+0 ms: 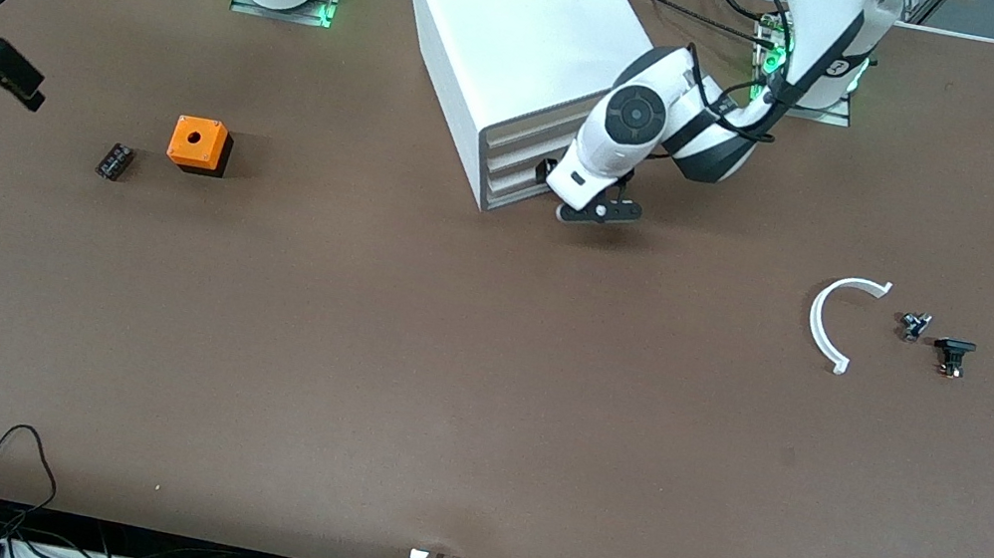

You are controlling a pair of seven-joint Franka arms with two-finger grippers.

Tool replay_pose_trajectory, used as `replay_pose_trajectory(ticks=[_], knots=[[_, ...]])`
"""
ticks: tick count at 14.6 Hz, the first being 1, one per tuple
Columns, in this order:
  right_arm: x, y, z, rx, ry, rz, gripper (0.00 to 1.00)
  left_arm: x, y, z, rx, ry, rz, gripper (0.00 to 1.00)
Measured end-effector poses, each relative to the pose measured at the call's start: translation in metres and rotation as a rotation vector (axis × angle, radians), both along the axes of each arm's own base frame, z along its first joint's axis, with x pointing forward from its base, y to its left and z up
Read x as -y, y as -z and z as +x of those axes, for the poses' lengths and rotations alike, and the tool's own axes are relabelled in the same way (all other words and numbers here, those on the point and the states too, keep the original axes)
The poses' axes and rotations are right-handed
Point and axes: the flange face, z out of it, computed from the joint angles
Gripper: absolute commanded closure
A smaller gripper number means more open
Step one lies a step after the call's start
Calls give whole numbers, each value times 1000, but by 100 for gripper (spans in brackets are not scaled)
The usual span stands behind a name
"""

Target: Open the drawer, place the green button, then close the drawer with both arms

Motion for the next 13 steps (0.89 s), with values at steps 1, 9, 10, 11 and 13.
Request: replay_pose_trajectory(ticks=[1, 9, 10, 11, 13], knots=[[0, 2, -5, -1, -9, 0, 0, -1, -3, 1, 6, -1, -2, 0], [-3, 9, 19, 15, -30, -3, 0, -174, -170, 166, 314, -371, -74, 0], [-6, 9, 21, 15, -38, -4, 0, -189, -193, 169, 325, -391, -66, 0], [-8, 10, 22, 10, -48, -4, 0, -203, -215, 169, 325, -407, -55, 0], [-8, 13, 21, -21, -93, -4, 0, -241, -258, 166, 308, -400, -27, 0]])
